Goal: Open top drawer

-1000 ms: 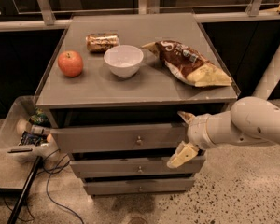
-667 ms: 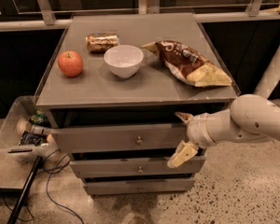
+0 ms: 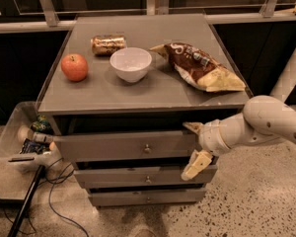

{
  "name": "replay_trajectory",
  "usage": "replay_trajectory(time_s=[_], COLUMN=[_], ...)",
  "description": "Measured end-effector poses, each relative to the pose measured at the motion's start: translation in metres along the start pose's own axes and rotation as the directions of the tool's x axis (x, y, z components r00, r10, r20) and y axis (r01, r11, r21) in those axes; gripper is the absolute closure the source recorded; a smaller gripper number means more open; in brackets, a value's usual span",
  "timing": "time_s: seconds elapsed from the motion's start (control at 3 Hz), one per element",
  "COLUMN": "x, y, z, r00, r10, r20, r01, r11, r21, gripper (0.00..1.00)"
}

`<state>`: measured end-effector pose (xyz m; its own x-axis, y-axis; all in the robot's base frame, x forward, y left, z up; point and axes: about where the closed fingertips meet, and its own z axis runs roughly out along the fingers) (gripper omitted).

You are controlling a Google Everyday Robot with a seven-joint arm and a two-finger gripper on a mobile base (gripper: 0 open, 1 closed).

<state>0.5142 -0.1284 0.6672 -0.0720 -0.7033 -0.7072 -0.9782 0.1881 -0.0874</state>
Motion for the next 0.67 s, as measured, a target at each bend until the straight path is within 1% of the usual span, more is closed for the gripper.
replay_trajectory(time_s=[0.33, 0.67], x=[0.0020, 0.0020], y=[0.0020, 0.0020], z=[-0.0001, -0.0001], r00=[0.999, 0.999], r10=[0.001, 0.002], r20=[-0.033, -0.034], r01=[-0.001, -0.002], r11=[1.0000, 1.0000], r21=[-0.005, -0.005], gripper=[0.00, 0.18])
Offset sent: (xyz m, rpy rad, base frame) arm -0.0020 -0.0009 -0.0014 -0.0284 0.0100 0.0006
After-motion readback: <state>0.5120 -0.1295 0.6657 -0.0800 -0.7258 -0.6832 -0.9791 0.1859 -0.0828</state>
